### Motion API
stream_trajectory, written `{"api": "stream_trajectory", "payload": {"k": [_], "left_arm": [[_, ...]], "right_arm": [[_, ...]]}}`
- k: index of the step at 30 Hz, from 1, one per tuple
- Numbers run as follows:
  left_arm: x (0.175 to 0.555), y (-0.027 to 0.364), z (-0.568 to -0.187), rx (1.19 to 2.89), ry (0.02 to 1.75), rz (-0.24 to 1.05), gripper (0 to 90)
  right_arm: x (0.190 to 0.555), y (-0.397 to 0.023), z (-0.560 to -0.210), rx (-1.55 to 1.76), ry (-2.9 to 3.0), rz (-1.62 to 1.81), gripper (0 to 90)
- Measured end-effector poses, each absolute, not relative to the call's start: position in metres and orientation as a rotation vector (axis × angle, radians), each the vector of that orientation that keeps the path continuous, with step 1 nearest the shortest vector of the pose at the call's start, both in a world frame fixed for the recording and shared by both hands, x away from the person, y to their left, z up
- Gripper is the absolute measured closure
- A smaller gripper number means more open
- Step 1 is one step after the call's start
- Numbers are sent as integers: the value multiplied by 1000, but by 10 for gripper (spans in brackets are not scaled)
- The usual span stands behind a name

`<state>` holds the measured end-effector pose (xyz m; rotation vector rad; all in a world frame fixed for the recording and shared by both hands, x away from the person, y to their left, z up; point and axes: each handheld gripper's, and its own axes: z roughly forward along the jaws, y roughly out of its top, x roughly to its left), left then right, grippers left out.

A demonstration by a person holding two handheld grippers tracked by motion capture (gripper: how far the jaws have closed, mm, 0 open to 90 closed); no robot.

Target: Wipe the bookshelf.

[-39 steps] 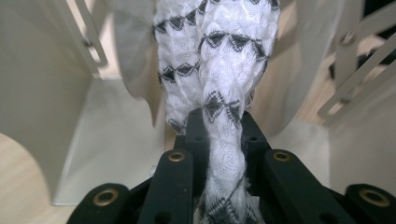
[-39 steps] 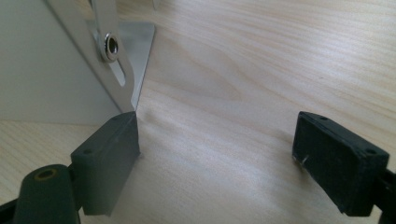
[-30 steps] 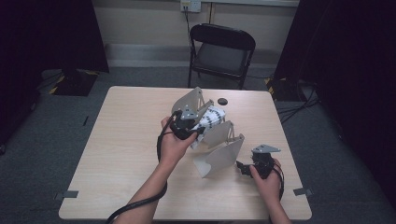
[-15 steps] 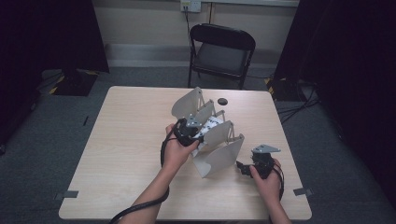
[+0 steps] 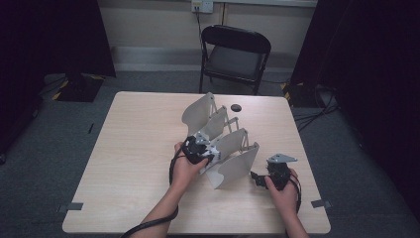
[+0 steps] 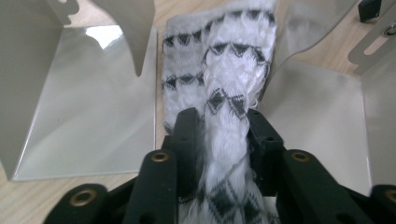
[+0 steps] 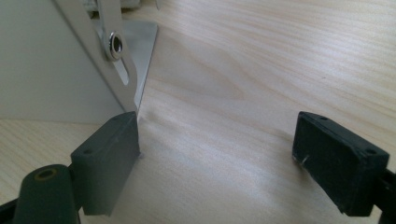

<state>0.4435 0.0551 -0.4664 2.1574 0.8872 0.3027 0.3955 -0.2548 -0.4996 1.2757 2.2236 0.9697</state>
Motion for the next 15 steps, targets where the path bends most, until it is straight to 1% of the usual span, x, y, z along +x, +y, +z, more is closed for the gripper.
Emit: {"api": "stream_trajectory", "payload": {"k": [3,7,9,11,13,14,15], "left_arm": [[441,61,-466,2163,895,309,618],[436,71,-462,2158,898,303,573],[434,74,-464,2163,908,285,570],[432,76,-468,2180,911,288,548],[431,77,-474,2186,919,273,547],[432,77,-477,2188,924,267,560],[432,77,-480,2183,927,245,613]], "right_arm": [[396,-255,-500,1275,2223,970,142],[395,-255,-500,1278,2223,969,142],[395,-255,-500,1278,2222,969,142],[395,-254,-500,1278,2221,969,142],[395,-254,-500,1278,2221,969,142],[395,-254,-500,1278,2221,969,142],[395,-254,-500,1278,2221,969,142]]}}
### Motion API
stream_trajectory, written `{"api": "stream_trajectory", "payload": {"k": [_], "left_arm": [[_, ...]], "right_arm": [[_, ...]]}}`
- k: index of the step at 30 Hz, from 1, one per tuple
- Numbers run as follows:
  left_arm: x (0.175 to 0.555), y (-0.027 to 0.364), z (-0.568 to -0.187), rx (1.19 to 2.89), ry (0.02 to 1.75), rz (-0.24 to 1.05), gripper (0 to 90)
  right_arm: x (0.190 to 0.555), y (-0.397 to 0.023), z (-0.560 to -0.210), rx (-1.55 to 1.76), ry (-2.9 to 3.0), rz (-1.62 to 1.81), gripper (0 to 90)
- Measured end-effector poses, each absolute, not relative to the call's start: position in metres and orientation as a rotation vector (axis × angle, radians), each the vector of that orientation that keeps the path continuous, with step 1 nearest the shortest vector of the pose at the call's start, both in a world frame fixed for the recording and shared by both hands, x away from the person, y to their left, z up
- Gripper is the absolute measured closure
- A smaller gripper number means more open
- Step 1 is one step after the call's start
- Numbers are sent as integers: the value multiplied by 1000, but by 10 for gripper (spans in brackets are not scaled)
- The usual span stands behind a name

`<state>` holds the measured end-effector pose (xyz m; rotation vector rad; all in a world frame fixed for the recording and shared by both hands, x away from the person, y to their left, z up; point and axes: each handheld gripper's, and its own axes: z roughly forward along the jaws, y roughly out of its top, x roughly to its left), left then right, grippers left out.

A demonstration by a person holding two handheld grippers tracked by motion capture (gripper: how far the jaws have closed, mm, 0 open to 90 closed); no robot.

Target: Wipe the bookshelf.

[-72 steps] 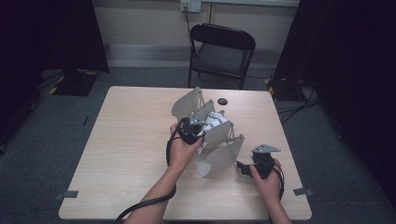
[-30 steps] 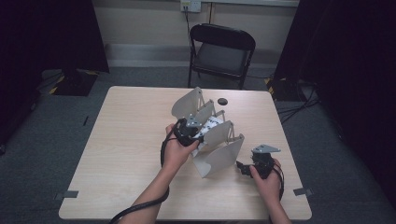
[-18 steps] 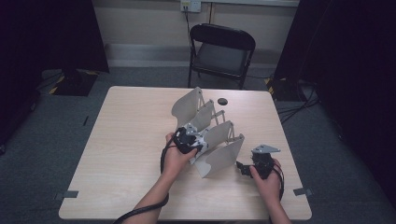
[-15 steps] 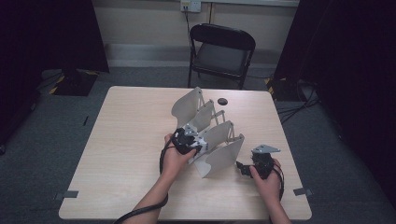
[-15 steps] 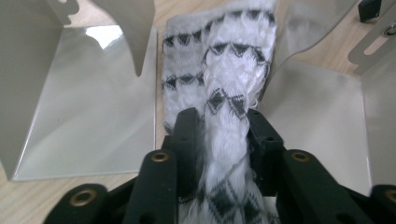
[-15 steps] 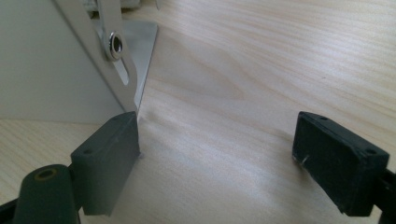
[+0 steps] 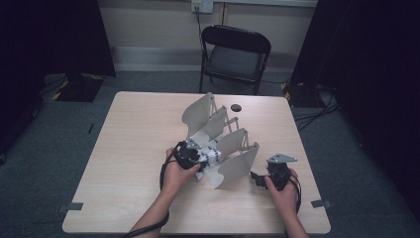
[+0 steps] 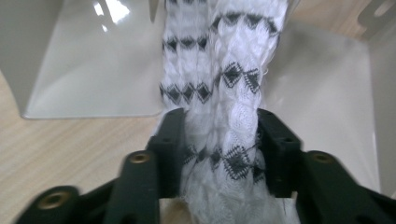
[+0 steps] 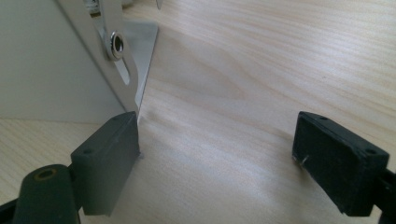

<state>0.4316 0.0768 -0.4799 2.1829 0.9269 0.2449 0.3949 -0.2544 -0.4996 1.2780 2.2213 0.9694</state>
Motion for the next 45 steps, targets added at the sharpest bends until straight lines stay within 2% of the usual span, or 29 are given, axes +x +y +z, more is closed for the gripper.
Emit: {"api": "stream_trajectory", "payload": {"k": [1,3,6,12,17,22,37,40,45], "left_arm": [[432,76,-481,2185,927,239,689],[433,75,-480,2193,928,228,775],[434,74,-468,2175,906,289,815],[439,68,-416,2075,822,327,820],[446,60,-392,2031,791,357,819],[448,48,-404,2090,763,331,820],[437,52,-461,2207,792,220,819],[437,54,-462,2200,789,220,819],[435,61,-442,2175,761,248,819]], "right_arm": [[395,-254,-500,1278,2221,969,142],[395,-254,-500,1279,2222,969,142],[395,-254,-500,1278,2221,969,142],[395,-254,-500,1278,2221,970,142],[395,-254,-500,1278,2222,969,142],[395,-254,-500,1278,2222,970,142],[395,-254,-500,1278,2222,970,142],[395,-254,-500,1278,2222,970,142],[395,-254,-500,1278,2222,970,142]]}}
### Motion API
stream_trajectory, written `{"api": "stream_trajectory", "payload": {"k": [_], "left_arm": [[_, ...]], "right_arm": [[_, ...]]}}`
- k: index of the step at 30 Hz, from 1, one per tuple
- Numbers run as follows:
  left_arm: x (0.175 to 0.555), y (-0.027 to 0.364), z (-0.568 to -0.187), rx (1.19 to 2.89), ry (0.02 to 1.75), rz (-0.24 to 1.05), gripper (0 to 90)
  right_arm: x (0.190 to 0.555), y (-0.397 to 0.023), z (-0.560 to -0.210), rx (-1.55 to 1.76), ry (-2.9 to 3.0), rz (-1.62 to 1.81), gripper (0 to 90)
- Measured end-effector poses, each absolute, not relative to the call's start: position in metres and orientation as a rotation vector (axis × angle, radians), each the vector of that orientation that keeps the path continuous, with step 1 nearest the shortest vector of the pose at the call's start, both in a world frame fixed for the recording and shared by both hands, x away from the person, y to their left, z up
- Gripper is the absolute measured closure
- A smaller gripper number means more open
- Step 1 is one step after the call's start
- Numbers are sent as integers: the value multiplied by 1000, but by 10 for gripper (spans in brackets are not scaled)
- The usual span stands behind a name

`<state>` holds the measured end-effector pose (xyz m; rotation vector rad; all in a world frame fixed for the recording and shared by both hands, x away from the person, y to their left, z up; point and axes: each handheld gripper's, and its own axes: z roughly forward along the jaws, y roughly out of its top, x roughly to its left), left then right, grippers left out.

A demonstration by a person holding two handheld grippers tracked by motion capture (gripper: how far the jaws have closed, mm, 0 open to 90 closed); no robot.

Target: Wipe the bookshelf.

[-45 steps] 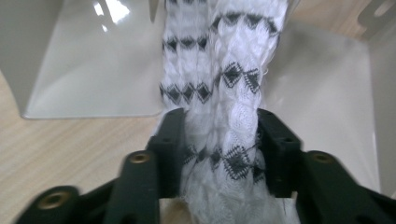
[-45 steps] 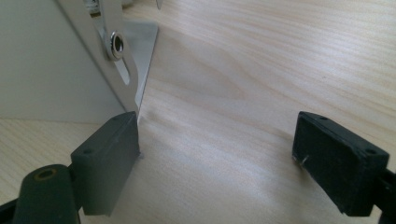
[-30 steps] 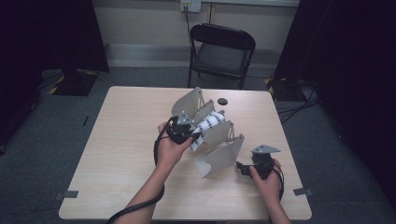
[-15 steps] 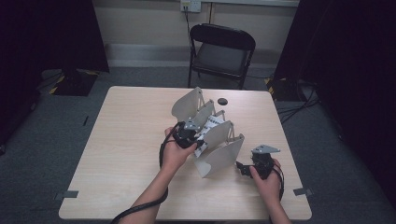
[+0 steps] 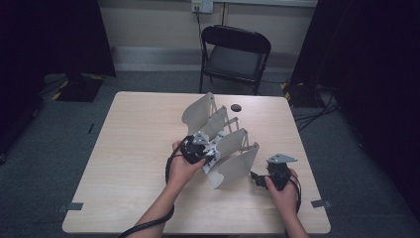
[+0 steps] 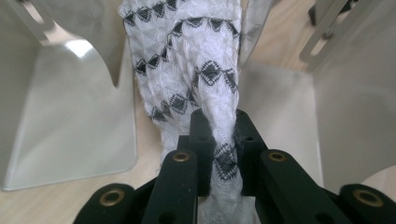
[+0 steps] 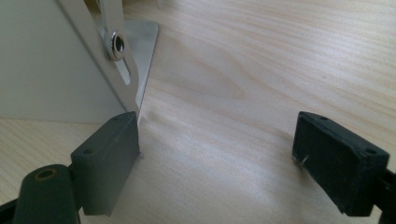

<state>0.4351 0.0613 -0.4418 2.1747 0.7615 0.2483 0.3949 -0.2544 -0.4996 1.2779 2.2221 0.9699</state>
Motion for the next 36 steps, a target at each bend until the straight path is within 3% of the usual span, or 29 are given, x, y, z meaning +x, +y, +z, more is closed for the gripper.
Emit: {"api": "stream_trajectory", "payload": {"k": [8,19,29,36], "left_arm": [[432,65,-407,2149,698,306,818],[433,61,-460,2216,753,228,810],[437,79,-468,2220,824,317,633],[438,90,-462,2175,864,335,607]], "right_arm": [[395,-254,-500,1279,2222,969,141],[395,-254,-500,1281,2221,970,141],[395,-254,-500,1280,2222,970,141],[395,-254,-499,1280,2222,970,141]]}}
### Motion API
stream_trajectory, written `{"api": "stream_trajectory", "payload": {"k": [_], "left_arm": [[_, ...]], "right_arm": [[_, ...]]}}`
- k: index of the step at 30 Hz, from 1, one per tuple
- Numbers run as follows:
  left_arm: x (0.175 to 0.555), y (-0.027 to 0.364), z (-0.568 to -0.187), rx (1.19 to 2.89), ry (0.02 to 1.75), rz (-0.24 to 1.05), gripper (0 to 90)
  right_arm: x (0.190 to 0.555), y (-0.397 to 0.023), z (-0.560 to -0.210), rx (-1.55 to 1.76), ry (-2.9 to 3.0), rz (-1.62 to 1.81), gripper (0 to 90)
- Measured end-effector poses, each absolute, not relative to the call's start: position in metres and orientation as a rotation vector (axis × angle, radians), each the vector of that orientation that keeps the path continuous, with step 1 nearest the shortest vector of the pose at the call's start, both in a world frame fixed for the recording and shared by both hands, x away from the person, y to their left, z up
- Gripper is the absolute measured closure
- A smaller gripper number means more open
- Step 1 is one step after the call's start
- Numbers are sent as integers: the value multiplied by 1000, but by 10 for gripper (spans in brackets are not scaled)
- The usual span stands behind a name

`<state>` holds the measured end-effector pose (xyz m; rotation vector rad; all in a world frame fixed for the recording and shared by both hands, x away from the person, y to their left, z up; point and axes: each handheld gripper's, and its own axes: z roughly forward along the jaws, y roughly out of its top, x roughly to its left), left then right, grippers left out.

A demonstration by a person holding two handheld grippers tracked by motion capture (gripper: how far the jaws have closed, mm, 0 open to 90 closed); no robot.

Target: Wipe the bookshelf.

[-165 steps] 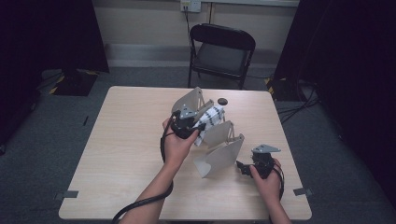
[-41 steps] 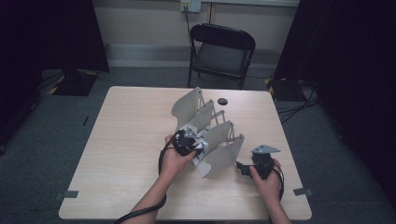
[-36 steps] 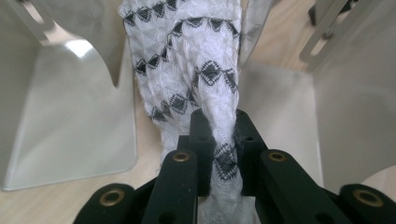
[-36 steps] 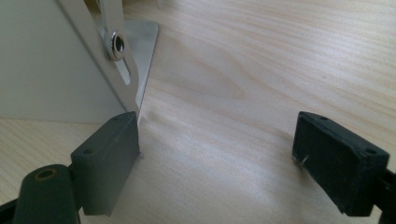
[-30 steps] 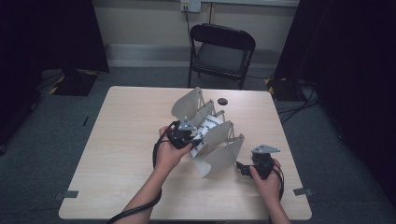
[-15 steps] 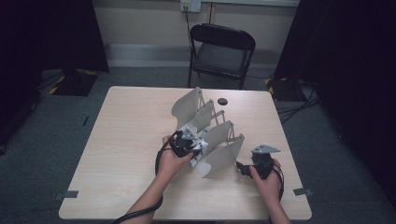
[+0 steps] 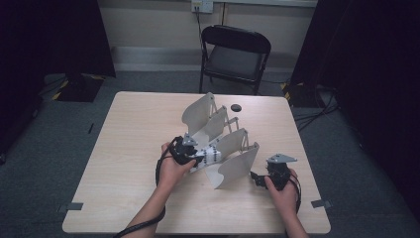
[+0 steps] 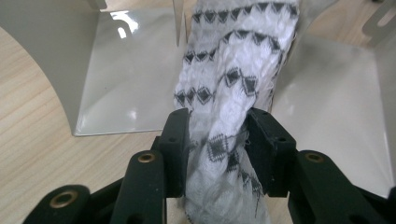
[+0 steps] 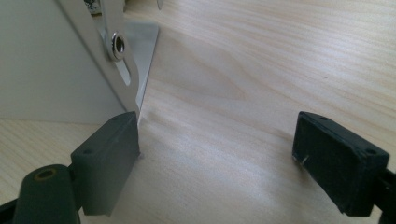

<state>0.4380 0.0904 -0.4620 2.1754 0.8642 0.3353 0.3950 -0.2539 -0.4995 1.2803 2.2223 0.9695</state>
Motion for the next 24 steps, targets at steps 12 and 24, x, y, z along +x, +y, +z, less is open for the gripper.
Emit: {"api": "stream_trajectory", "payload": {"k": [12,24], "left_arm": [[440,77,-470,2155,878,291,820],[440,65,-396,2089,732,350,832]], "right_arm": [[395,-254,-500,1280,2223,970,142],[395,-254,-500,1280,2222,970,141]]}}
